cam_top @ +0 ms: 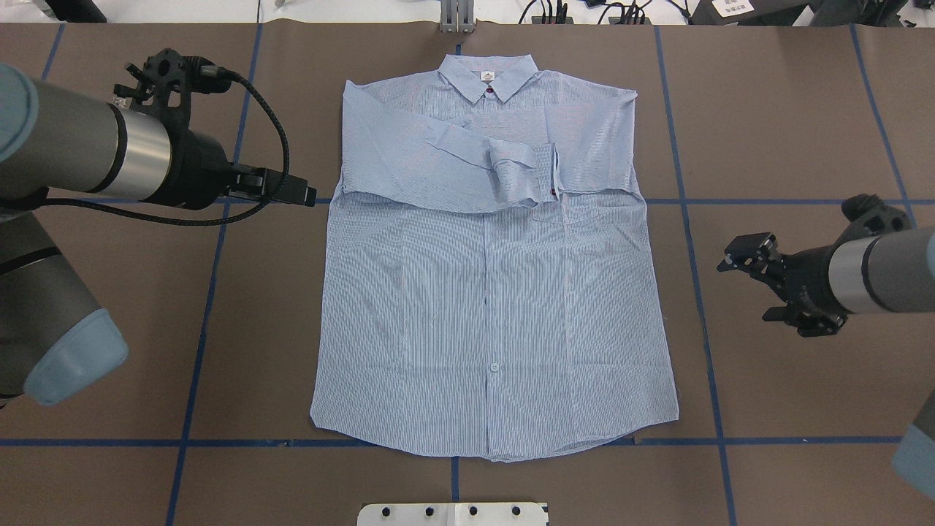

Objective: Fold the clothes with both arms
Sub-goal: 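Move both grippers to the shirt hem corners nearest the robot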

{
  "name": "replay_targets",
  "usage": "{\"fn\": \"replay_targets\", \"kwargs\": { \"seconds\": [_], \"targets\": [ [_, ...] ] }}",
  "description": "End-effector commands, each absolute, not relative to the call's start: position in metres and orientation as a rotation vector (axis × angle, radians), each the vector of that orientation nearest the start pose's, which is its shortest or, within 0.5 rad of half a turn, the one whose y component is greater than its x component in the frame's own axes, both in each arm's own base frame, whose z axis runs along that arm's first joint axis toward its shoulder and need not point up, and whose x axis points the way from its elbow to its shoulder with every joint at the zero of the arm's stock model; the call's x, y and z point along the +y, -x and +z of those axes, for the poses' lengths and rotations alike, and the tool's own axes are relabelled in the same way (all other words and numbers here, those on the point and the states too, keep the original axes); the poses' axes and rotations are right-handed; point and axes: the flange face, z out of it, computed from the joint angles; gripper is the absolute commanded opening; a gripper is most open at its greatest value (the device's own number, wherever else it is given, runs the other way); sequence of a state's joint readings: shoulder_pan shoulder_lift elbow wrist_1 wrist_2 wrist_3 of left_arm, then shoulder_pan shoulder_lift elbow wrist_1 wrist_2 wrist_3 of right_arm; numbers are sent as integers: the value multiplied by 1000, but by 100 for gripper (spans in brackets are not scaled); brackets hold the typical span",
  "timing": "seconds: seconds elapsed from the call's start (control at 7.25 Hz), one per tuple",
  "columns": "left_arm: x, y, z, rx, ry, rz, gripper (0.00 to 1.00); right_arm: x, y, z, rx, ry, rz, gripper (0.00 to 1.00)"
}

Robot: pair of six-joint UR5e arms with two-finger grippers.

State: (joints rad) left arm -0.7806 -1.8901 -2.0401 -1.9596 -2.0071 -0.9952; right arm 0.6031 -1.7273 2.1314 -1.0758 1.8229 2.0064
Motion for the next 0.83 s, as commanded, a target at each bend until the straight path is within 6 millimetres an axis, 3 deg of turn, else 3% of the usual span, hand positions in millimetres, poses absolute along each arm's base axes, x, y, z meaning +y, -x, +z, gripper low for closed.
{"fn": "replay_targets", "kwargs": {
  "seconds": [0.0, 0.14, 0.41, 0.69],
  "targets": [
    [-434, -307, 241, 1131, -410, 70, 95, -277, 349, 411, -905, 209, 887, 96],
    [-431, -305, 241, 1132, -411, 70, 95, -259, 365, 414, -897, 189, 859, 94],
    [-431, -303, 242, 1130, -411, 69, 96, -245, 376, 414, -888, 222, 861, 93],
    [-429, -303, 247, 1125, -403, 68, 97, -243, 384, 424, -867, 228, 852, 91]
  ]
}}
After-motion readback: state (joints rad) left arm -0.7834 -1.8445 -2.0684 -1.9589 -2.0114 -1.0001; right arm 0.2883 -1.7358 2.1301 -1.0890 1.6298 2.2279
